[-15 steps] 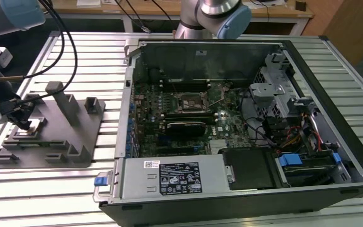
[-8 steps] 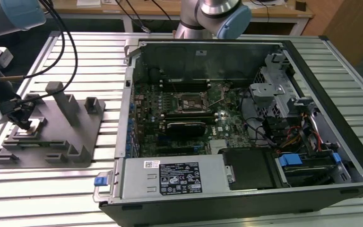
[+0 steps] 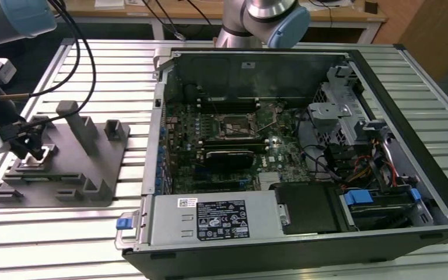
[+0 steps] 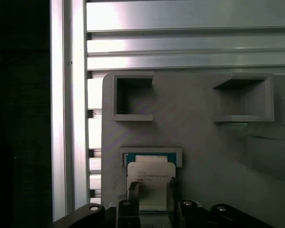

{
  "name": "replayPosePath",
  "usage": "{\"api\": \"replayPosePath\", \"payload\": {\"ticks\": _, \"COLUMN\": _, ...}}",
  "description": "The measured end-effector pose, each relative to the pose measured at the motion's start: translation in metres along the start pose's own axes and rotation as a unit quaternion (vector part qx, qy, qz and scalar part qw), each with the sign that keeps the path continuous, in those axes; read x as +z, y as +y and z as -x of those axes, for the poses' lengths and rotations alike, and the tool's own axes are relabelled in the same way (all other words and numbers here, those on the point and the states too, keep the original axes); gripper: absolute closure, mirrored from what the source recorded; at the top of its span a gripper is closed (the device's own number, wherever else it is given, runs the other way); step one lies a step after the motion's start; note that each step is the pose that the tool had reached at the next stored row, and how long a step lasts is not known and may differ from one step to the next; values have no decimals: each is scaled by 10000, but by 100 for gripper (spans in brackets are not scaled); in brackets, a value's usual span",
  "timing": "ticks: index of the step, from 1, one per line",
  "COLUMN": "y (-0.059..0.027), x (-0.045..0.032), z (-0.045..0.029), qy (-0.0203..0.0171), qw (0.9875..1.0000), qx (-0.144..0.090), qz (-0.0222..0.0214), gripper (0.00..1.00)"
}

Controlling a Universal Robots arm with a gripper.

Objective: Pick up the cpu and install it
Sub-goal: 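Pick up the cpu and move it towards the insertion slot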

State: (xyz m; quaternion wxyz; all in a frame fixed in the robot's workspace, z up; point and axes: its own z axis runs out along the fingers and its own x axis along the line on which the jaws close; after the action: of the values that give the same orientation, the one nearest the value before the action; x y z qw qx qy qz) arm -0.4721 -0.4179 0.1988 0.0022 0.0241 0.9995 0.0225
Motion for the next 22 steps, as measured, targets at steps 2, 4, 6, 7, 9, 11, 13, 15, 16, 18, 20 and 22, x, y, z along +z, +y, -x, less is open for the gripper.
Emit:
{"api": "replayPosePath", "payload": {"ticks": 2, "y": 0, "x": 1, "z": 0, "qy": 0, "qw": 10000, "qx": 0, "qz": 0, "gripper": 59}}
{"api": "replayPosePath", "payload": {"ticks": 4, "y": 0, "x": 1, "z": 0, "qy": 0, "qw": 10000, "qx": 0, "qz": 0, "gripper": 53}}
{"api": "replayPosePath", "payload": {"ticks": 6, "y": 0, "x": 2, "z": 0, "qy": 0, "qw": 10000, "qx": 0, "qz": 0, "gripper": 47}}
{"api": "replayPosePath", "payload": {"ticks": 7, "y": 0, "x": 2, "z": 0, "qy": 0, "qw": 10000, "qx": 0, "qz": 0, "gripper": 41}}
{"api": "replayPosePath", "payload": {"ticks": 9, "y": 0, "x": 6, "z": 1, "qy": -1, "qw": 10000, "qx": 0, "qz": 0, "gripper": 41}}
{"api": "replayPosePath", "payload": {"ticks": 11, "y": 3, "x": 18, "z": 0, "qy": -1, "qw": 10000, "qx": 0, "qz": 2, "gripper": 41}}
{"api": "replayPosePath", "payload": {"ticks": 13, "y": 4, "x": 29, "z": 0, "qy": 0, "qw": 10000, "qx": 0, "qz": 9, "gripper": 41}}
{"api": "replayPosePath", "payload": {"ticks": 15, "y": 5, "x": 42, "z": 0, "qy": 0, "qw": 10000, "qx": 0, "qz": 10, "gripper": 41}}
{"api": "replayPosePath", "payload": {"ticks": 16, "y": 6, "x": 51, "z": 0, "qy": 0, "qw": 10000, "qx": 0, "qz": 11, "gripper": 41}}
{"api": "replayPosePath", "payload": {"ticks": 18, "y": 6, "x": 61, "z": -1, "qy": 1, "qw": 10000, "qx": 0, "qz": 10, "gripper": 41}}
{"api": "replayPosePath", "payload": {"ticks": 20, "y": 7, "x": 69, "z": -1, "qy": 1, "qw": 10000, "qx": 0, "qz": 11, "gripper": 41}}
{"api": "replayPosePath", "payload": {"ticks": 22, "y": 8, "x": 80, "z": -1, "qy": 1, "qw": 10000, "qx": 0, "qz": 17, "gripper": 41}}
